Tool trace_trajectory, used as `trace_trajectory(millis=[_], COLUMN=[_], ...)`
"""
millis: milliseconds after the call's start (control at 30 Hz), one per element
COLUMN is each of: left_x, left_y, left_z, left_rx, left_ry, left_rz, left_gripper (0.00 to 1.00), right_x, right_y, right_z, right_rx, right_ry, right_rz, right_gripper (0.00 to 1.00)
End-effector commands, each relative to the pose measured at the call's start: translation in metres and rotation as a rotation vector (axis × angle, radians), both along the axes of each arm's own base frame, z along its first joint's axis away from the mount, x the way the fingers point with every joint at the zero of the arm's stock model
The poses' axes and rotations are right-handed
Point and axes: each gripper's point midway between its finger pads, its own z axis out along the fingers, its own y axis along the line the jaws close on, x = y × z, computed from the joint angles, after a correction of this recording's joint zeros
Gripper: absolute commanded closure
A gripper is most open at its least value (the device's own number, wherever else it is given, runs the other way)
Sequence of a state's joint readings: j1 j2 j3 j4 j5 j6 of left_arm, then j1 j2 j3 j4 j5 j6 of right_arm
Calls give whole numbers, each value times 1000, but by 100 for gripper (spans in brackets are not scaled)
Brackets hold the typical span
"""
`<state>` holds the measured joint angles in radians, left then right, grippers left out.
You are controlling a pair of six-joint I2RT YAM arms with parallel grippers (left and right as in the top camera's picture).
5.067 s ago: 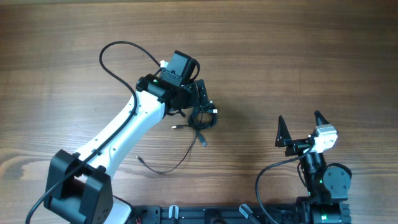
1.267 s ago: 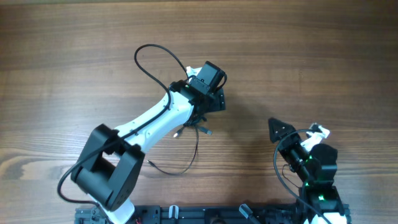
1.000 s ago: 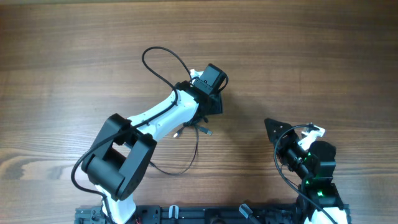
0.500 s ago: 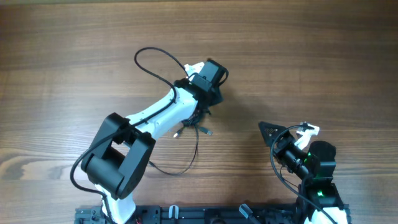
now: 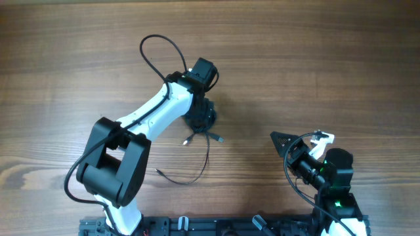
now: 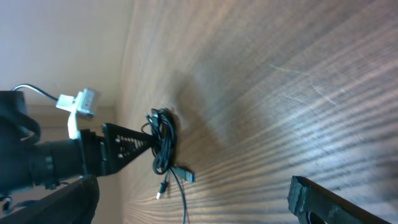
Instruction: Untangle cables
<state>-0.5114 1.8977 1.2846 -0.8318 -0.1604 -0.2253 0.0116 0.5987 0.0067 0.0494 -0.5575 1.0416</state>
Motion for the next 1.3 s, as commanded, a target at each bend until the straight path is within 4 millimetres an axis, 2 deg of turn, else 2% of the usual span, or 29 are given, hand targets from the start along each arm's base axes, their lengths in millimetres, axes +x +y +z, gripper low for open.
trace_trajectory(millis=[0,167,233,333,367,467,567,600,667,733,767,800,867,900,1000,1100,1133,1167,1200,1233,1267], left_x=[-1,-13,-21,-33,-34,-31,-21,-18,-14,-8,-10,-10,-4,-2,-7,7,13,20,25,29,30], left_y=[-8,-2,2,9,9,7,0,-5,-23,-50,-66,-80,-104,-107,-113,-116,-117,-120,-122,-124,-124], left_z=[1,-26,-39,-50,-51,-50,-44,-39,-31,-22,-17,-10,4,6,11,30,40,57,75,93,104], left_rx=[-91,-84,-85,-81,-87,-119,-196,-248,-381,-552,-621,-680,-793,-811,-831,-883,-895,-914,-915,-899,-869], left_ry=[11,26,32,52,52,30,-1,1,56,173,266,350,402,397,404,246,174,67,-44,-156,-242], left_rz=[108,131,161,243,298,431,703,842,1068,1338,1426,1465,1314,1260,1087,764,649,444,240,41,-119], left_gripper=[17,32,42,85,96,96,96,96,96,96,90,76,60,51,44,43,41,41,26,0,0], right_x=[-3,-3,-3,-3,-3,-3,-3,-3,-3,-3,-3,-3,-3,-3,-3,-3,-3,-3,-3,-3,-3], right_y=[2,2,2,2,2,2,2,2,2,2,2,2,2,2,2,2,2,2,2,2,2], right_z=[-3,-3,-3,-3,-3,-3,-3,-3,-3,-3,-3,-3,-3,-3,-3,-3,-3,-3,-3,-3,-3], right_rx=[-11,-27,-27,-27,-27,-27,-27,-27,-27,-27,-27,-27,-27,-27,-28,-28,-33,-45,-50,-52,-55], right_ry=[5,-7,-7,-7,-7,-7,-7,-7,-7,-7,-7,-7,-7,-7,-7,-8,-12,-20,-24,-26,-27], right_rz=[25,34,34,35,34,34,35,35,35,35,35,35,34,34,35,35,38,46,49,50,51], right_gripper=[0,0,0,0,0,0,0,0,0,0,0,0,0,0,0,0,0,0,0,0,0])
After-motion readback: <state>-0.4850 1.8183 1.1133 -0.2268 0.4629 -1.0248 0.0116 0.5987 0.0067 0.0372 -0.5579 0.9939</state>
